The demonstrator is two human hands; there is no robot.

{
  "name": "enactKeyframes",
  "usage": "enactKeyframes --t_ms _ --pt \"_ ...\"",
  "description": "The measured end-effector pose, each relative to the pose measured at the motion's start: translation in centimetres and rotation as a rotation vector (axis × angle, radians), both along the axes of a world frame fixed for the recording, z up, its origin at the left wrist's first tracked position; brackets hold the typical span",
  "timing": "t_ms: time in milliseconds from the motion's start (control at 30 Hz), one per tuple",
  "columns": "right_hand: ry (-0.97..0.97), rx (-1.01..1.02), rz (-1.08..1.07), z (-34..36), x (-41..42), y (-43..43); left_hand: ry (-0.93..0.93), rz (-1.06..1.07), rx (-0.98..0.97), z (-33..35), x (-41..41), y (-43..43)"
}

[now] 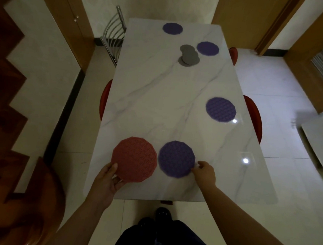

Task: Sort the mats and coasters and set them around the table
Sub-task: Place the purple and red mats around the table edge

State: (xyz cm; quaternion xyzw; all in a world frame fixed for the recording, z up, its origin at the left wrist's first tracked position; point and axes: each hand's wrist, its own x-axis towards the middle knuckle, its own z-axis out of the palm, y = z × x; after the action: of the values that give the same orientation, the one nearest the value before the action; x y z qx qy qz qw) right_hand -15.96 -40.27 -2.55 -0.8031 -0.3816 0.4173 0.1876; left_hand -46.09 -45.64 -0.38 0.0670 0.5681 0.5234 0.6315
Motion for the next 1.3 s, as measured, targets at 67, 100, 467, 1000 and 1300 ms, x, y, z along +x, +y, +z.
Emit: enactKeyframes --t_ms 67,100,467,1000,1300 --pt "0.008 0.063 -0.019 0.7 -0.5 -0.1 -0.001 0.006 0.002 0.3 0.1 0.1" --pt "0.013 0.103 -0.004 1.1 -0.8 0.0 -0.002 0.008 0.005 0.4 0.2 0.2" --pt "0.374 0.223 0.386 7.3 -14.3 1.9 -0.036 0.037 0.075 1.9 -1.9 -0.6" --pt "0.231 0.416 0.152 11.5 -39.1 3.5 0.014 -0.290 0.108 3.5 -30.7 4.3" --pt "0.327 0.385 -0.179 11.6 -40.1 6.5 -0.048 -0.552 0.172 4.5 -33.6 12.9"
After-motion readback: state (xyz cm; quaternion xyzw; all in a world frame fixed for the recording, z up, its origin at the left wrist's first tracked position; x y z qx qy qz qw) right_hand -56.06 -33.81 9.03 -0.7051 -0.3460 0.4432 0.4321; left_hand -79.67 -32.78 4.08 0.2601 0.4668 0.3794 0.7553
